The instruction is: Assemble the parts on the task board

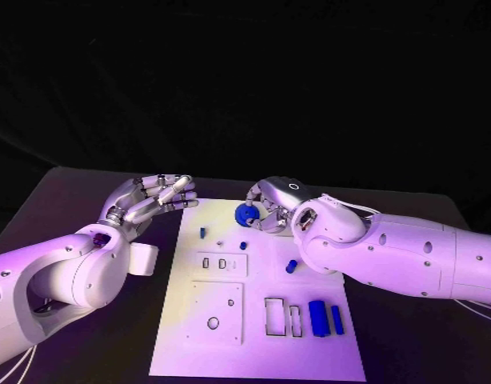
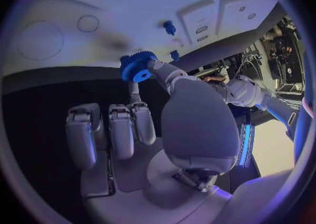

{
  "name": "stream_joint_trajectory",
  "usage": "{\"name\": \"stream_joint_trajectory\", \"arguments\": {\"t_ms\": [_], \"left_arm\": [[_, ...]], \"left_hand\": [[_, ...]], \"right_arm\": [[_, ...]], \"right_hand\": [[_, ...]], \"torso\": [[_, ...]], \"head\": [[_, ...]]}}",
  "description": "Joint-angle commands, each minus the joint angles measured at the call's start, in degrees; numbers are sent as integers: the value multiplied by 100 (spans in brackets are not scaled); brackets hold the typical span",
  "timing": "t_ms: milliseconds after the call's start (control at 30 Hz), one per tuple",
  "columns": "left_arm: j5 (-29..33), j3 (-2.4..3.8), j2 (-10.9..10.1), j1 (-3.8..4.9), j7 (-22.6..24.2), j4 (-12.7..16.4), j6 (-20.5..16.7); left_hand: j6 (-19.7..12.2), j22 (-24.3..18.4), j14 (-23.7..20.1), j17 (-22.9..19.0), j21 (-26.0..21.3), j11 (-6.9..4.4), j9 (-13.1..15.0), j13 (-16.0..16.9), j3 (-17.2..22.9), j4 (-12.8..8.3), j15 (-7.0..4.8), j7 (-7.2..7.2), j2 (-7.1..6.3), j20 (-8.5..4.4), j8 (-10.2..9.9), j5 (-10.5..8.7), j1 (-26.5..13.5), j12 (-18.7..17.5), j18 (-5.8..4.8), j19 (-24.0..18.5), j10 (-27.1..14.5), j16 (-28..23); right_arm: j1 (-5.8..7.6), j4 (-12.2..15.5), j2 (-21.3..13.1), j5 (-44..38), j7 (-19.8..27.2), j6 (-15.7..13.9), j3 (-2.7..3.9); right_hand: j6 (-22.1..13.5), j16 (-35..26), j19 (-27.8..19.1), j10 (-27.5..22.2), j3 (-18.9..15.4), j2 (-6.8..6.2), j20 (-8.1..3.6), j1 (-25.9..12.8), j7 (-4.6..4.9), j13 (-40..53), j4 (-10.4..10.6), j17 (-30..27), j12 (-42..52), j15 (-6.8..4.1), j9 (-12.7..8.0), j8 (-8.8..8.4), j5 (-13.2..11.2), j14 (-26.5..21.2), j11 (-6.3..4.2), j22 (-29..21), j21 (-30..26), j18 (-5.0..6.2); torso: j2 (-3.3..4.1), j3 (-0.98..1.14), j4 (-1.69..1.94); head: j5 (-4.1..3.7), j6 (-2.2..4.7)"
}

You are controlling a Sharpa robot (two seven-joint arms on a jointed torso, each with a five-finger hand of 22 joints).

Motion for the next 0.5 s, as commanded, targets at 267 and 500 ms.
{"name": "stream_joint_trajectory", "arguments": {"t_ms": [267, 500], "left_arm": [[7, 5, 53, 8, 29, -5, 103], [7, 5, 52, 8, 30, -9, 99]], "left_hand": [[-24, -9, -20, 5, -39, 13, 5, -6, -36, -10, -2, 4, 55, 37, -33, -34, 17, -16, 106, 18, -31, -26], [-24, -9, -20, 5, -39, 13, 5, -6, -36, -10, -2, 4, 55, 37, -33, -34, 17, -16, 106, 18, -31, -26]], "right_arm": [[-113, -198, 259, -218, -131, 27, -23], [-148, -261, 342, -211, -111, 64, -25]], "right_hand": [[81, 34, 588, 152, 46, 63, -48, 11, -31, 885, -2, 1508, 26, -37, 10, 7, 6, 606, -4, 1507, 30, -80], [84, 34, 588, 156, 51, 62, -51, 1, -31, 891, 2, 1508, 32, -38, 11, 5, -5, 606, -5, 1507, 30, -80]], "torso": [[37, -25, 60], [34, -22, 46]], "head": [[-8, -26], [9, -45]]}}
